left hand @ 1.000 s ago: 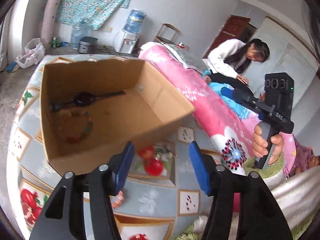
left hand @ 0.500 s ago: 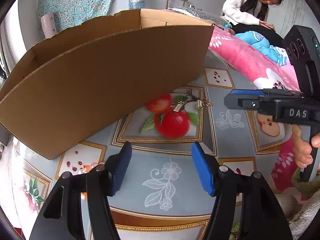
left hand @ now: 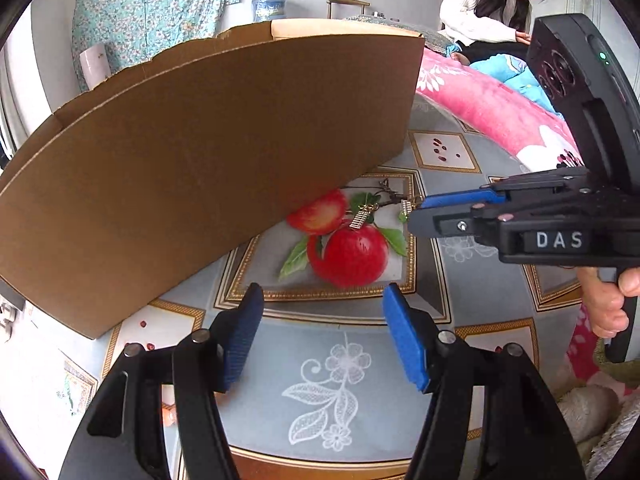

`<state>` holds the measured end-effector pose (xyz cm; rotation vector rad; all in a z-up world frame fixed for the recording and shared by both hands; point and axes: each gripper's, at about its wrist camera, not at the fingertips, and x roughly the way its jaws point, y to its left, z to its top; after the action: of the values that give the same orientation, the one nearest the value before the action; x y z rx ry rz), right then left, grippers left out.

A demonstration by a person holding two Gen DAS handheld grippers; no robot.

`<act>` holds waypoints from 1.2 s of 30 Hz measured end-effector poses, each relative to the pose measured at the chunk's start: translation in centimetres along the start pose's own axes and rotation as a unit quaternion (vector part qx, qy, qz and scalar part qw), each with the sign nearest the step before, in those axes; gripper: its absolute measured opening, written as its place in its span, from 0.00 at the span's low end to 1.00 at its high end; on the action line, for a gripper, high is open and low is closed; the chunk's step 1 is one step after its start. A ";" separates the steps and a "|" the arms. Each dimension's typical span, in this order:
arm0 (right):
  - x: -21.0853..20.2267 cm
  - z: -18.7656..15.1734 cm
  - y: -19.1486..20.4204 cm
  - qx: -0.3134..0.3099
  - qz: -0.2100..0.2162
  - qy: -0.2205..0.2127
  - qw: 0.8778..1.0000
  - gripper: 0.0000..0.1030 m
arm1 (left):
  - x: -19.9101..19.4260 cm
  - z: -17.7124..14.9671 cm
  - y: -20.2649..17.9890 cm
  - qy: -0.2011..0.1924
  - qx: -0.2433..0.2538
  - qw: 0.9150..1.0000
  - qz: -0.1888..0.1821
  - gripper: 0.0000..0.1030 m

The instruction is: Organize jewelry

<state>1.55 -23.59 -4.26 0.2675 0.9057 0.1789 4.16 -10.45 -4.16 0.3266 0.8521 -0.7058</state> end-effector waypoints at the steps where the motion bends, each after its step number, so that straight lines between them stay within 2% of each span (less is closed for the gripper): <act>1: 0.0 0.1 0.0 -0.002 -0.004 0.000 1.000 0.21 | 0.0 0.0 0.0 -0.001 -0.001 1.000 -0.002 0.59; 12: 1.5 1.2 2.6 -0.064 -0.085 -0.005 0.994 0.18 | 0.3 -0.1 0.7 -0.002 -0.012 1.000 -0.010 0.59; 16: 1.8 1.0 3.3 -0.080 -0.106 -0.008 0.991 0.10 | 0.3 -0.2 0.8 -0.004 -0.012 1.000 -0.004 0.59; 17: 1.9 1.0 3.5 -0.083 -0.106 -0.007 0.991 0.04 | 0.2 -0.2 0.8 -0.005 -0.011 1.000 -0.003 0.59; 23: 1.1 -0.2 4.0 -0.089 -0.095 -0.003 0.991 0.04 | -0.2 -0.2 0.6 -0.015 -0.005 1.000 0.000 0.58; 29: -0.5 -2.3 4.0 -0.085 -0.091 0.003 0.992 0.04 | -0.3 0.7 -0.6 -0.046 0.027 0.999 -0.009 0.58; 32: -1.2 -3.0 3.6 -0.074 -0.086 0.002 0.994 0.04 | 0.7 1.6 -1.3 -0.047 0.040 0.998 -0.017 0.53; 36: -1.8 -3.6 3.0 -0.060 -0.075 -0.001 0.995 0.04 | 2.3 2.8 -1.6 -0.025 0.040 0.998 -0.030 0.37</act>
<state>-2.57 -20.69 -4.14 0.0865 0.9064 0.0931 5.67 -14.09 -4.15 0.3537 0.7895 -0.8021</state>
